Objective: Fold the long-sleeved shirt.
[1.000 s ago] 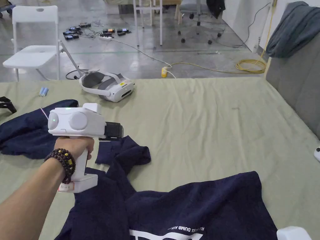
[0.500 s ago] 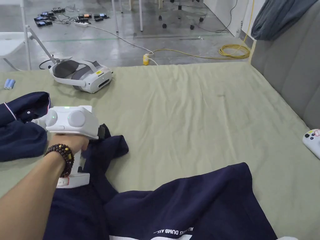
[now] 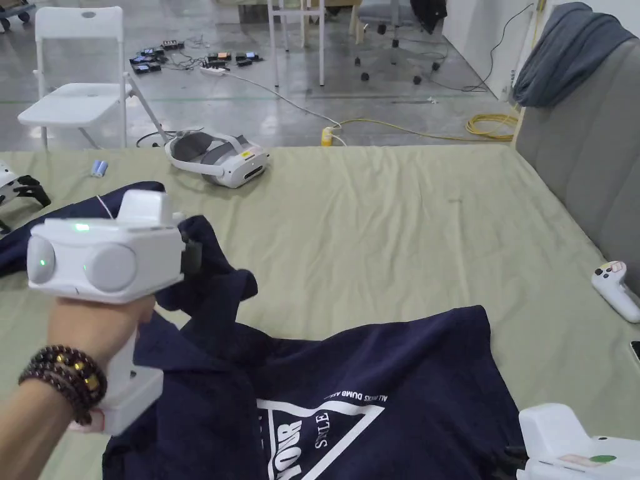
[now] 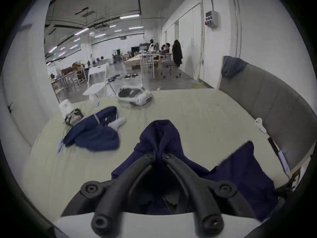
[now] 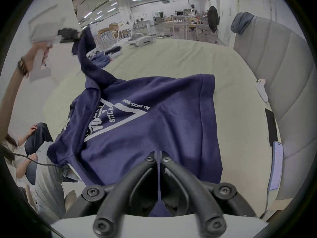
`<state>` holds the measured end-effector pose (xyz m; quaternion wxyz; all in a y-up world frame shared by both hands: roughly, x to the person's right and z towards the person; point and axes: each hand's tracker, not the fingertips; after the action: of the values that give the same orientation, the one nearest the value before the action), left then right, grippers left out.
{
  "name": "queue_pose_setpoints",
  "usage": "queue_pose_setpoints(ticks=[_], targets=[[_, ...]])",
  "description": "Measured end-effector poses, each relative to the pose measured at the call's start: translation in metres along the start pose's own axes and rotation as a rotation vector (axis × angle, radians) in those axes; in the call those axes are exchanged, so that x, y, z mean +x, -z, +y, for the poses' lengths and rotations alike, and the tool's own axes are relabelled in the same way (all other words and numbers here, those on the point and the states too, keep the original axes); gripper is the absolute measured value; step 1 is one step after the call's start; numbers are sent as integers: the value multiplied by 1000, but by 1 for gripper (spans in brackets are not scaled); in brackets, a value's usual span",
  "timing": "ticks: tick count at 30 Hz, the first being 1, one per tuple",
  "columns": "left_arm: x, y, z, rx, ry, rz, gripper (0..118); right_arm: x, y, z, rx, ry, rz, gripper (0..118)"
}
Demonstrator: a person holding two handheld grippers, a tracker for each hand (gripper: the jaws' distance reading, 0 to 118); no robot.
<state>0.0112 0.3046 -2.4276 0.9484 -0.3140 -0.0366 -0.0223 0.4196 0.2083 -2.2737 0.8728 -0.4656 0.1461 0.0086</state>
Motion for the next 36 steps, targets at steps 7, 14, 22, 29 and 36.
queue_pose_setpoints(ticks=[7, 14, 22, 29, 36], targets=[[15, 19, -154, -308, -271, 87, 10, -4, -24, -15, 15, -4, 3, 1], [0, 40, -192, -252, -452, 64, 53, -12, -47, -18, 30, -24, -11, 1], [-17, -47, -164, -157, -352, -32, 41, -16, -44, -16, 49, -11, -11, 1], [-33, -57, -126, -102, -281, -56, 4, -17, -34, -10, 45, 10, -13, 1], [-46, 50, -80, -243, -195, -4, 87, -14, -15, 4, 14, 36, -68, 1]])
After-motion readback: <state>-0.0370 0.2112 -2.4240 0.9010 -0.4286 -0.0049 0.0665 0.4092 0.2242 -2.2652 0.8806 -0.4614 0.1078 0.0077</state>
